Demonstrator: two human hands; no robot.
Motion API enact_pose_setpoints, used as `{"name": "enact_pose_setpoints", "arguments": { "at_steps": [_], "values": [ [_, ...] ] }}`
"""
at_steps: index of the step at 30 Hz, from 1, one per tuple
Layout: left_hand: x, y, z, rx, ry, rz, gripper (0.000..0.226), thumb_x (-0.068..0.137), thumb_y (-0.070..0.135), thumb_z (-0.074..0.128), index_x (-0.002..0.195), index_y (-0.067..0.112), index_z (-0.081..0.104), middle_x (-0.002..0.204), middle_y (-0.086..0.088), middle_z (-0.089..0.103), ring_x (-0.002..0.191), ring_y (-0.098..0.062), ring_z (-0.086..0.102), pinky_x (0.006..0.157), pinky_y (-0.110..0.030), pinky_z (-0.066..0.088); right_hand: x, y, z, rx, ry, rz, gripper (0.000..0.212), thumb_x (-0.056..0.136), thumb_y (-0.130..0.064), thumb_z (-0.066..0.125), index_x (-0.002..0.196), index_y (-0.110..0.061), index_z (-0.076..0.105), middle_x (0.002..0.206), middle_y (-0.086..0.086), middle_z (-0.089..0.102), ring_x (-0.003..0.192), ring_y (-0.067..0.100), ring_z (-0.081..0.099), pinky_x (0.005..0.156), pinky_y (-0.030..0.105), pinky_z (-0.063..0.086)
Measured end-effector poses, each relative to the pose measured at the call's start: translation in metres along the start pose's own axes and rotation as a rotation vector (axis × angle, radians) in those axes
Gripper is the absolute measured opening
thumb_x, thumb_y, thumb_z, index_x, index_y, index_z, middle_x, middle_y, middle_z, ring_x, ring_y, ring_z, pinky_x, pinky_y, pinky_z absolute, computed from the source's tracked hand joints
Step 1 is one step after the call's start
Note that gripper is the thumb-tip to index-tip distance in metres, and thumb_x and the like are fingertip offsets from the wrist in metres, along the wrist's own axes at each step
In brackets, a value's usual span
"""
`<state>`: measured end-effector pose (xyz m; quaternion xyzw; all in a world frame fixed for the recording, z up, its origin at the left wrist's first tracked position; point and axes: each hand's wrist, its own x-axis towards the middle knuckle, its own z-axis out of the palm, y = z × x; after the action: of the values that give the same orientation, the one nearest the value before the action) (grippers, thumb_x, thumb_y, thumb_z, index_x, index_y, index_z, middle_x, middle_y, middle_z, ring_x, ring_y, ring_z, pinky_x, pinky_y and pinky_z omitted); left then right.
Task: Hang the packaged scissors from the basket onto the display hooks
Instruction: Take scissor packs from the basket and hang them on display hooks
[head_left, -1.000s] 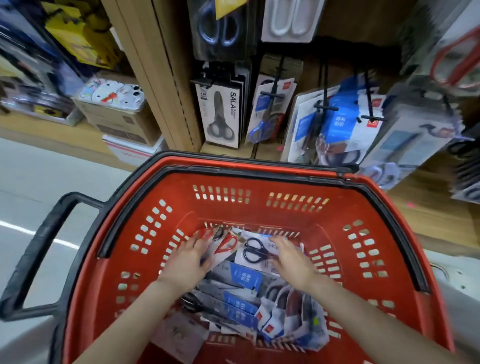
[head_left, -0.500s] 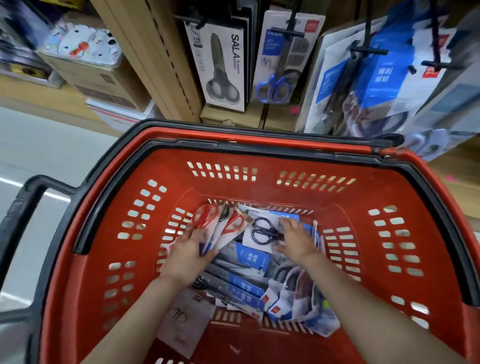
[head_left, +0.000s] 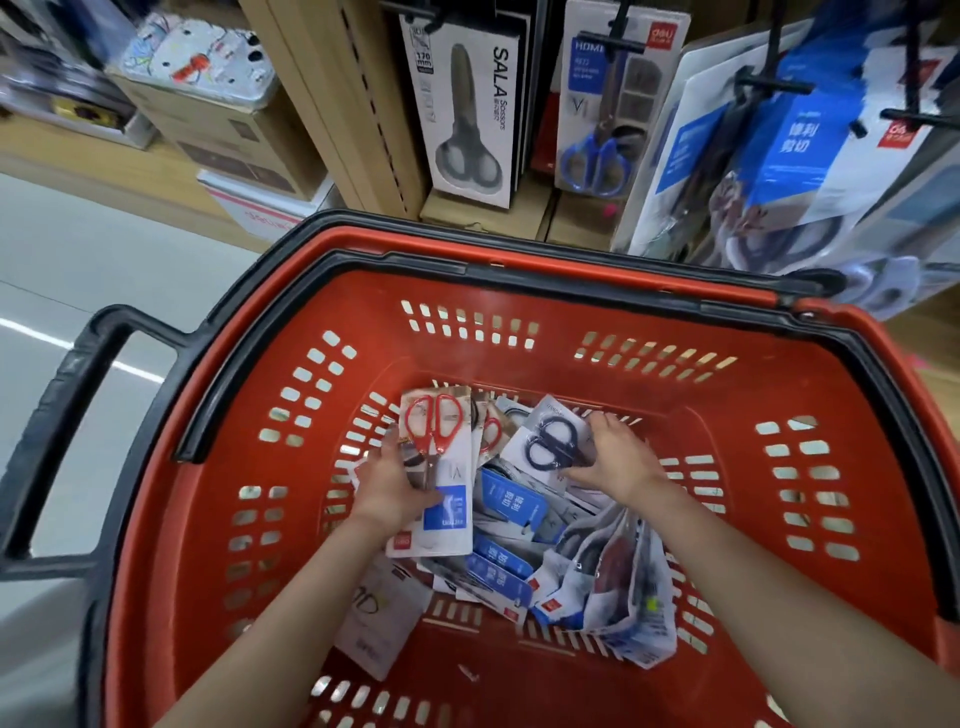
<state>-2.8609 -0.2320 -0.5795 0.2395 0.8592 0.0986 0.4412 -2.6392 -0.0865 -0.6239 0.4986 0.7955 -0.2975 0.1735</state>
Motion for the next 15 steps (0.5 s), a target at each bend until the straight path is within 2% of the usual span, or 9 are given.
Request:
{"name": "enact_pose_setpoints", "arguments": {
  "at_steps": [2, 4, 6, 8, 9, 11, 12, 15],
  "values": [
    [-0.003, 0.001, 0.003, -0.038, 0.02, -0.058, 0.1, 0.066, 0.009, 0.084, 0.146, 0.014, 0.024, 0.135, -0.014, 0.043, 0.126, -0.032, 0.044, 0.1, -0.042, 0.044, -0.005, 0.0, -0.006, -0.022, -0.018, -0.021, 0.069, 0.07, -0.049, 0.076, 0.12, -0.015, 0.043, 0.121, 0.001, 0.051, 0.117, 0.022, 0.05, 0.09, 0.036, 0.044],
    [-0.007, 0.004, 0.003, -0.105, 0.013, -0.111, 0.094, 0.068, 0.004, 0.082, 0.143, 0.013, 0.027, 0.133, -0.015, 0.045, 0.122, -0.031, 0.047, 0.095, -0.038, 0.046, -0.014, 0.003, -0.012, -0.019, -0.022, -0.031, 0.057, 0.07, -0.046, 0.078, 0.107, -0.018, 0.044, 0.108, -0.002, 0.051, 0.108, 0.021, 0.054, 0.081, 0.033, 0.045],
    [-0.012, 0.009, 0.001, -0.113, 0.007, -0.11, 0.08, 0.071, 0.001, 0.078, 0.139, 0.009, 0.035, 0.125, -0.013, 0.051, 0.109, -0.026, 0.055, 0.077, -0.027, 0.05, -0.024, 0.008, -0.016, 0.01, -0.016, -0.026, 0.056, 0.069, -0.043, 0.08, 0.104, -0.018, 0.044, 0.108, -0.002, 0.054, 0.102, 0.021, 0.057, 0.076, 0.032, 0.045],
    [-0.018, 0.013, -0.005, -0.105, 0.015, -0.057, 0.065, 0.075, -0.002, 0.072, 0.132, 0.005, 0.043, 0.11, -0.008, 0.056, 0.089, -0.019, 0.057, 0.061, -0.019, 0.045, -0.034, 0.013, -0.019, 0.033, 0.002, -0.028, 0.061, 0.068, -0.041, 0.082, 0.11, -0.017, 0.045, 0.116, 0.002, 0.057, 0.102, 0.023, 0.058, 0.075, 0.033, 0.046],
    [-0.021, 0.014, -0.008, -0.096, 0.024, -0.031, 0.059, 0.075, -0.004, 0.07, 0.128, 0.005, 0.047, 0.104, -0.006, 0.057, 0.086, -0.019, 0.057, 0.06, -0.022, 0.047, -0.04, 0.014, -0.022, 0.03, 0.014, -0.039, 0.064, 0.068, -0.041, 0.082, 0.113, -0.016, 0.044, 0.118, 0.003, 0.056, 0.104, 0.023, 0.058, 0.073, 0.032, 0.044],
    [-0.027, 0.017, -0.015, -0.054, 0.042, 0.014, 0.05, 0.074, -0.003, 0.068, 0.12, 0.008, 0.051, 0.1, -0.007, 0.061, 0.09, -0.025, 0.061, 0.071, -0.035, 0.054, -0.05, 0.017, -0.028, 0.022, 0.024, -0.057, 0.063, 0.069, -0.036, 0.082, 0.116, -0.016, 0.044, 0.118, 0.002, 0.056, 0.108, 0.023, 0.057, 0.071, 0.028, 0.038],
    [-0.032, 0.02, -0.019, -0.038, 0.032, 0.035, 0.045, 0.074, -0.001, 0.068, 0.115, 0.01, 0.052, 0.097, -0.007, 0.063, 0.089, -0.026, 0.062, 0.072, -0.037, 0.054, -0.055, 0.018, -0.031, 0.025, 0.023, -0.068, 0.062, 0.069, -0.034, 0.082, 0.116, -0.018, 0.045, 0.117, 0.001, 0.056, 0.107, 0.022, 0.057, 0.071, 0.027, 0.037],
    [-0.047, 0.026, -0.024, -0.087, -0.069, 0.087, 0.033, 0.08, -0.001, 0.066, 0.105, 0.012, 0.049, 0.087, -0.004, 0.057, 0.072, -0.016, 0.057, 0.049, -0.025, 0.046, -0.067, 0.016, -0.038, 0.03, 0.01, -0.104, 0.053, 0.069, -0.026, 0.082, 0.114, -0.022, 0.053, 0.113, -0.002, 0.062, 0.101, 0.019, 0.06, 0.078, 0.028, 0.044]
  ]
}}
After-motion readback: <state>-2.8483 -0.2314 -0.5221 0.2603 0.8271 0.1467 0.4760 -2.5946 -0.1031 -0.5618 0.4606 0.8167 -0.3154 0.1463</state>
